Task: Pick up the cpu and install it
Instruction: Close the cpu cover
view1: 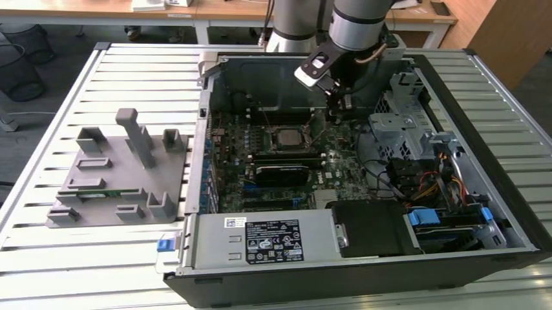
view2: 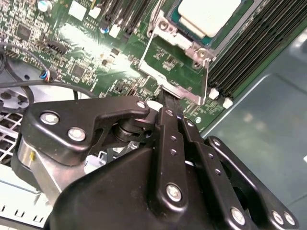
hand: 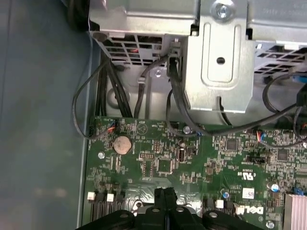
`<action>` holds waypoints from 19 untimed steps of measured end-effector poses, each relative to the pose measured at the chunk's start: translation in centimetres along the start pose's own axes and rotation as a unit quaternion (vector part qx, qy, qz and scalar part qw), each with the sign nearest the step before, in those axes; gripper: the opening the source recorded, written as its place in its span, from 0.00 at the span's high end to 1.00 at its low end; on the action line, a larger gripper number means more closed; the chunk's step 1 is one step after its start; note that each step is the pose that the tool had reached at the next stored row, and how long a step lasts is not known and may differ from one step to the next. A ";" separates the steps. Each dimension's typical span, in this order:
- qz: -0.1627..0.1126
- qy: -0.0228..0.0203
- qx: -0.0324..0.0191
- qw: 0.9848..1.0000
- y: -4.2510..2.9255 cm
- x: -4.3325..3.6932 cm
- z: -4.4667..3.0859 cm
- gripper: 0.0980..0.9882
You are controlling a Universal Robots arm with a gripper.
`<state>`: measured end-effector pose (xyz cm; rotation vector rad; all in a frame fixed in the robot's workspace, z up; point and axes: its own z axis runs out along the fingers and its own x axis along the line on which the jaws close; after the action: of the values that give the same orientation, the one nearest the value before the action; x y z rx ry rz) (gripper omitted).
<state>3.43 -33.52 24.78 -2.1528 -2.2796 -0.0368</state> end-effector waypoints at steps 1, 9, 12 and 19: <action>0.000 0.000 0.000 1.000 -0.15 0.01 0.00 0.99; 0.000 0.000 0.000 1.000 -1.45 0.09 0.06 0.99; 0.000 0.000 0.000 1.000 -2.01 0.12 0.12 0.99; 0.000 0.000 0.000 1.000 -3.17 0.18 0.32 0.99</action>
<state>0.26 -33.51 24.42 -2.1528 -2.2796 -0.0369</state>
